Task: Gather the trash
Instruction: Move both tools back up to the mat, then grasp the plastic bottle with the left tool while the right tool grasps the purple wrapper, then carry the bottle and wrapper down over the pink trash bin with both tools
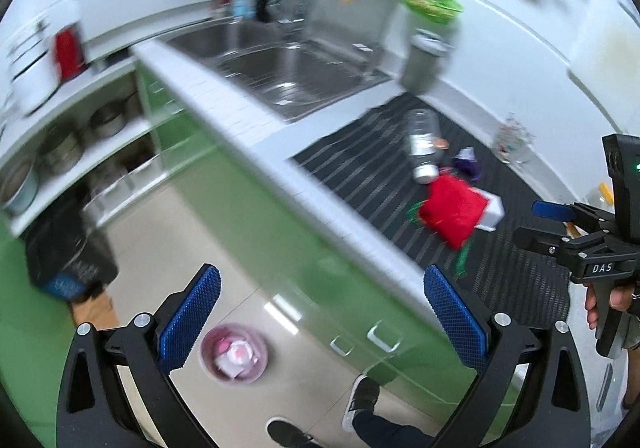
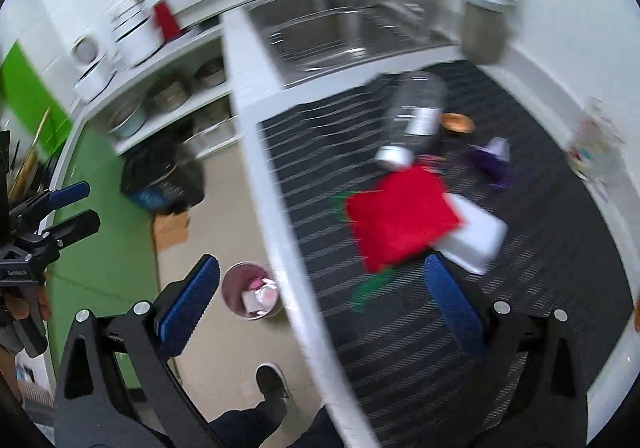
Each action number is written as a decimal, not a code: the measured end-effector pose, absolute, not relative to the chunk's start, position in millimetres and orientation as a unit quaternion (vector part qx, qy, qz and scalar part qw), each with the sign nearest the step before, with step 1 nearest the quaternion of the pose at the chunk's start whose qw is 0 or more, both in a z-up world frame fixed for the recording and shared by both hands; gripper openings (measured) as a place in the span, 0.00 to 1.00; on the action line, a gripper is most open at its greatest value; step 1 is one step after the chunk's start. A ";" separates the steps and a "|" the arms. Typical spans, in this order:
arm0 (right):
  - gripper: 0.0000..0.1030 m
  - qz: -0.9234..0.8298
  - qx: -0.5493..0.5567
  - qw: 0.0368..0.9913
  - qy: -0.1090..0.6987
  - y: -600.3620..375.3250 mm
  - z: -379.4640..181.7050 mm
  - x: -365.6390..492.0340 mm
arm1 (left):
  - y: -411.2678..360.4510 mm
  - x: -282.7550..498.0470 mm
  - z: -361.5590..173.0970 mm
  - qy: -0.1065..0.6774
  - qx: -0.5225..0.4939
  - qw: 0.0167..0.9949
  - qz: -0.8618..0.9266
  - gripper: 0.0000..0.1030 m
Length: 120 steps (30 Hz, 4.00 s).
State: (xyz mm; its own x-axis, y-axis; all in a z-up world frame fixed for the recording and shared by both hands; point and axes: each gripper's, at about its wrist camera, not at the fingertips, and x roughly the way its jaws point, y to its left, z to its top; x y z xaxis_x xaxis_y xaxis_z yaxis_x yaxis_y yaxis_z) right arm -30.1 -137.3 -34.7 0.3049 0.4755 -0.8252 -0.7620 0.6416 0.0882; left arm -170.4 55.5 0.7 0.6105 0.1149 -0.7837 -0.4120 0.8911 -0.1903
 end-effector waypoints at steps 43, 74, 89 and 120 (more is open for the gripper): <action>0.97 0.310 -0.119 0.794 0.509 -186.3 -84.2 165.9 | 30.4 167.3 -90.7 0.526 -0.155 0.835 0.050 0.95; 0.44 0.354 -0.151 0.763 0.520 -122.5 -123.7 214.5 | 50.1 133.9 -57.8 0.489 -0.151 0.857 0.063 0.56; 0.15 0.426 -0.187 0.765 0.445 -123.5 -50.1 145.3 | 32.6 53.1 -21.6 0.458 -0.170 0.866 0.109 0.56; 0.14 0.599 -0.308 0.598 0.435 106.2 -172.8 -181.2 | 150.7 -306.5 -128.9 0.435 -0.304 0.787 0.314 0.56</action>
State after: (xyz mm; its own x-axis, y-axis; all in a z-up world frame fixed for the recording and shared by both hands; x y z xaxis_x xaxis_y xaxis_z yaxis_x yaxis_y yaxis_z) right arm -181.2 106.2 -172.8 -0.0955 0.4473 -0.8893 -0.9840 0.0926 0.1522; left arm -306.5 150.7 -128.9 0.4248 0.2298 -0.8756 -0.7588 0.6180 -0.2059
